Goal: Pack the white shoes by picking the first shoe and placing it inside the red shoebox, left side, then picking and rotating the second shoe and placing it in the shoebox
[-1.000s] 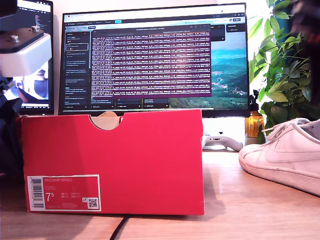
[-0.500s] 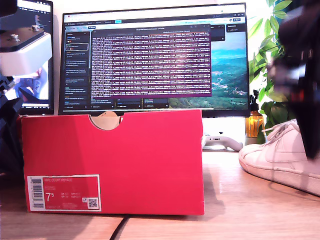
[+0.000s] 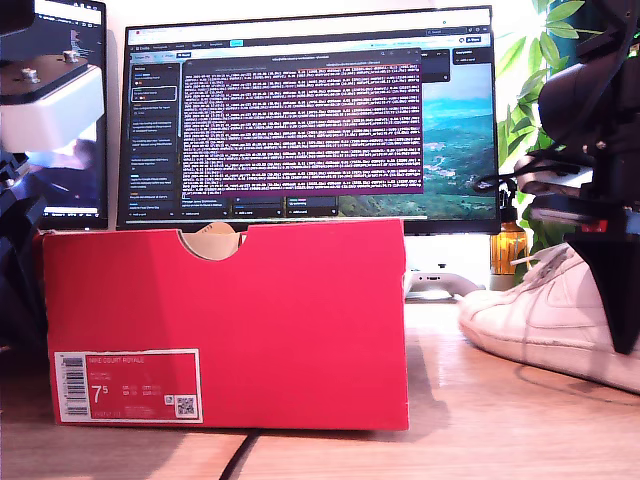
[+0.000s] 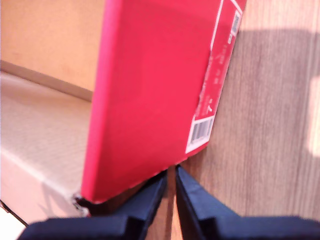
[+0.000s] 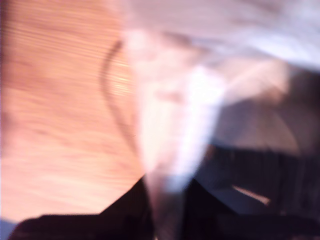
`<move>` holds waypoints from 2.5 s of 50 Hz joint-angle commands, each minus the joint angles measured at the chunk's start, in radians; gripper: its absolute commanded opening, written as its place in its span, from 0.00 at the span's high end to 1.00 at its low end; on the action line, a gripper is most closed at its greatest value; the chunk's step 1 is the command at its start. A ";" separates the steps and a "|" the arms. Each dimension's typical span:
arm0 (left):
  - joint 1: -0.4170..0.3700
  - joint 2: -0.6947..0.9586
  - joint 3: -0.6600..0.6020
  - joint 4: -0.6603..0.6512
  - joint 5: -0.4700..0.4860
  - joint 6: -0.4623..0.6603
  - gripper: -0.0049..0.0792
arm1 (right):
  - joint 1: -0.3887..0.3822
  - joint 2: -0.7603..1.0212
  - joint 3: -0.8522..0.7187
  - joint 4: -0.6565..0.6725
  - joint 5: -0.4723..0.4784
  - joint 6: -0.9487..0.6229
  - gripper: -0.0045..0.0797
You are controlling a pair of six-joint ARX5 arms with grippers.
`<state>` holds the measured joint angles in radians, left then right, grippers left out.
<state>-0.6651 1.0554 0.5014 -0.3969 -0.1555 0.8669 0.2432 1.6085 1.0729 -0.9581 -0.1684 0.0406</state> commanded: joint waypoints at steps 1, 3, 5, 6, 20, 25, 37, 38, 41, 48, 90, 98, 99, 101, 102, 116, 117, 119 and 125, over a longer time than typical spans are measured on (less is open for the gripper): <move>0.001 0.005 0.008 0.001 0.006 -0.007 0.89 | 0.015 -0.028 0.055 0.004 -0.017 0.043 0.96; 0.001 0.005 0.008 0.001 0.007 -0.007 0.89 | 0.023 -0.041 0.079 0.003 -0.017 0.069 0.96; 0.001 0.005 0.008 0.002 0.014 -0.007 0.89 | 0.029 -0.054 0.103 -0.004 -0.017 0.093 0.96; 0.001 0.005 0.008 0.002 0.019 -0.007 0.89 | 0.032 -0.063 0.117 -0.009 -0.020 0.108 0.96; 0.001 0.005 0.008 0.003 0.052 -0.014 0.89 | 0.095 -0.133 0.265 0.039 -0.152 0.283 0.96; 0.001 0.005 0.008 0.003 0.052 -0.014 0.89 | 0.133 -0.142 0.277 0.152 -0.203 0.360 0.96; 0.001 0.005 0.008 0.008 0.058 -0.013 0.89 | 0.279 -0.132 0.277 0.425 -0.203 0.599 0.96; 0.001 0.005 0.008 0.009 0.059 -0.014 0.89 | 0.293 -0.130 0.277 0.446 -0.195 0.629 0.96; 0.001 0.005 0.008 0.009 0.059 -0.013 0.89 | 0.332 -0.122 0.277 0.504 -0.155 0.655 0.96; 0.001 0.005 0.008 0.009 0.059 -0.013 0.89 | 0.402 -0.085 0.277 0.586 -0.106 0.713 0.96; 0.001 0.005 0.008 0.009 0.058 -0.013 0.89 | 0.538 0.230 0.277 0.726 -0.083 0.772 0.96; 0.001 0.005 0.008 0.009 0.058 -0.014 0.89 | 0.542 0.263 0.277 0.730 -0.081 0.773 0.96; 0.001 0.005 0.008 0.008 0.058 -0.014 0.89 | 0.542 0.265 0.277 0.730 -0.079 0.773 0.96; 0.001 0.005 0.008 0.008 0.058 -0.014 0.89 | 0.542 0.267 0.277 0.729 -0.064 0.773 0.96; 0.001 0.005 0.008 0.008 0.058 -0.014 0.89 | 0.542 0.269 0.277 0.729 -0.056 0.773 0.96; 0.001 0.005 0.008 0.008 0.058 -0.014 0.89 | 0.542 0.270 0.277 0.728 -0.030 0.774 0.94; 0.001 0.005 0.008 0.008 0.058 -0.014 0.89 | 0.542 0.270 0.277 0.728 -0.031 0.774 0.94; 0.001 0.005 0.008 0.008 0.058 -0.013 0.89 | 0.542 0.270 0.277 0.726 -0.032 0.774 0.92; 0.001 0.005 0.008 0.008 0.058 -0.013 0.89 | 0.542 0.270 0.277 0.717 -0.035 0.771 0.82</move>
<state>-0.6643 1.0554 0.5014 -0.3943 -0.1055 0.8616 0.7803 1.8961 1.3388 -0.2588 -0.2016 0.8181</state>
